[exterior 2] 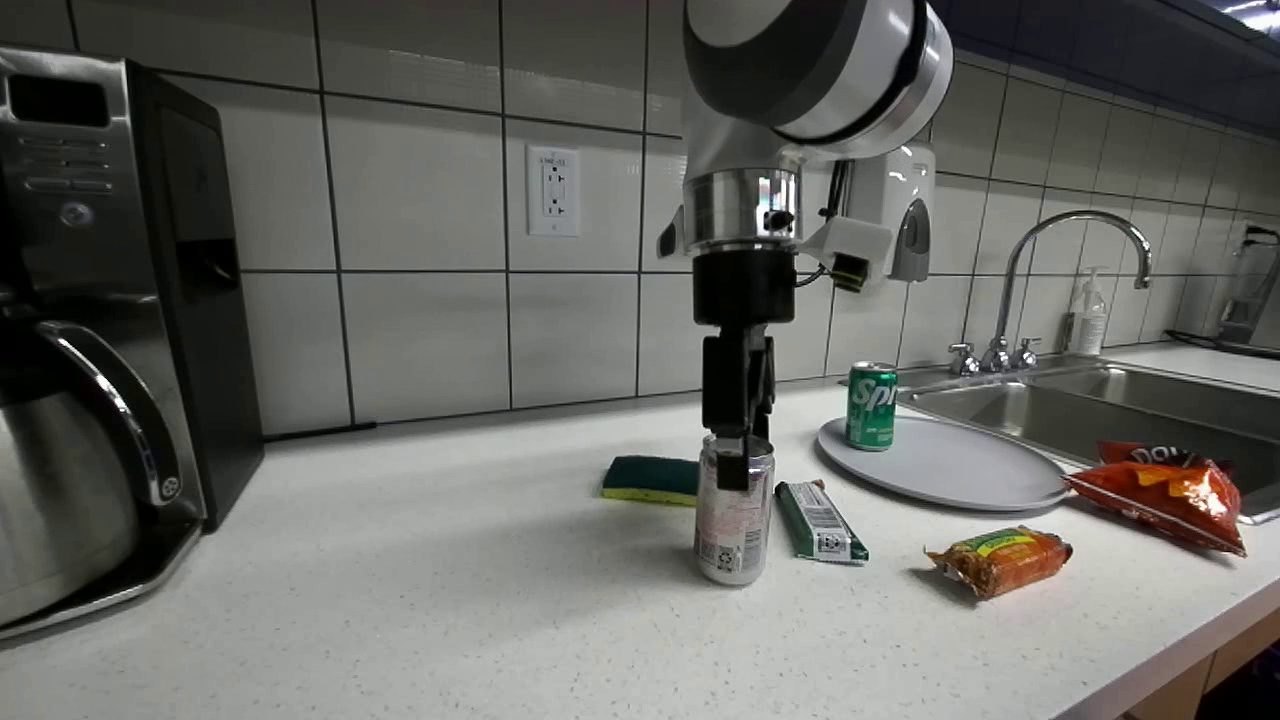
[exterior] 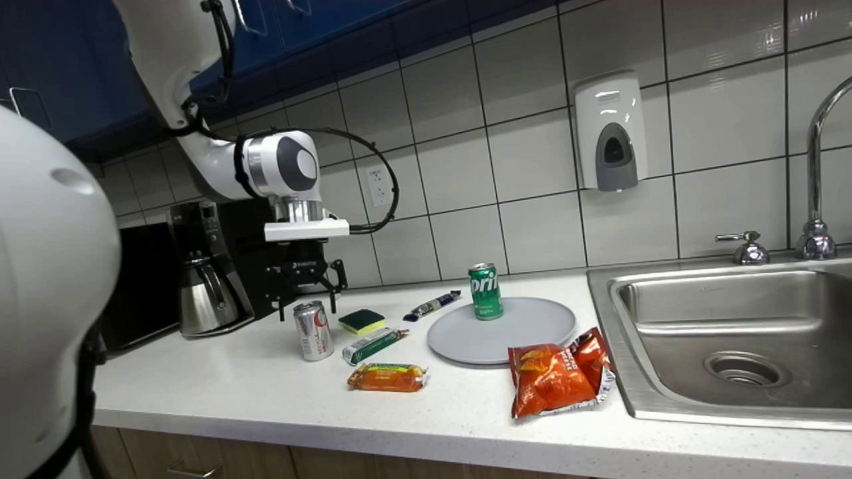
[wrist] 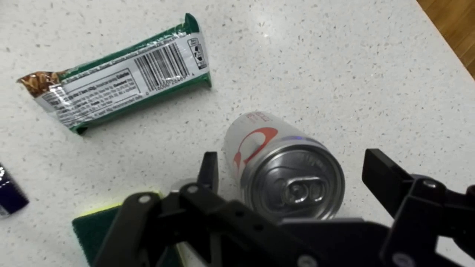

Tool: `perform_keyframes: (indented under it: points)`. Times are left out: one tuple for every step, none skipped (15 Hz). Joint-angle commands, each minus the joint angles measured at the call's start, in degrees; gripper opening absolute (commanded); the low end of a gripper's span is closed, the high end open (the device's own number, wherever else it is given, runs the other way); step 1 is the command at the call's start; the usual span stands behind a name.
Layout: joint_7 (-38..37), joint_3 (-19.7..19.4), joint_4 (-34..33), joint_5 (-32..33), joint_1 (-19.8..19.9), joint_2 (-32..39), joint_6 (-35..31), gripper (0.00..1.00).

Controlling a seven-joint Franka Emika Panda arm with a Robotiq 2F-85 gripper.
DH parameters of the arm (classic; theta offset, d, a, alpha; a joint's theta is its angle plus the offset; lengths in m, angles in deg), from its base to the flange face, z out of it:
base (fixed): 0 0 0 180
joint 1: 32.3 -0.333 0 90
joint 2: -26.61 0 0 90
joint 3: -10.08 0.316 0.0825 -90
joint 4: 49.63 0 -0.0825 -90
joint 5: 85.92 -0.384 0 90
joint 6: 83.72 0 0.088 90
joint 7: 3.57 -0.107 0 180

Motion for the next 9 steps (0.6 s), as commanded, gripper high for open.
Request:
perform_keyframes:
  points:
    - [3.32,0.69,-0.91,-2.8,0.99,-2.7,3.44,1.0]
    - [3.79,0.63,-1.11,-3.32,0.98,-3.1,3.74,1.0]
    - [4.32,0.59,-1.45,-3.94,0.95,-3.48,4.18,1.0]
    - [4.57,0.49,-1.8,-4.32,0.88,-3.83,4.75,1.0]
    - [4.33,0.28,-2.19,-4.06,0.72,-4.25,5.27,1.0]
    - [4.21,0.13,-2.49,-3.85,0.64,-4.51,5.56,1.0]
    - [3.6,-0.13,-2.88,-3.27,0.55,-4.63,5.83,1.0]
    - [3.05,-0.37,-3.18,-2.83,0.49,-4.73,6.05,1.0]
    - [2.33,-0.76,-3.43,-2.46,0.57,-4.79,6.15,1.0]
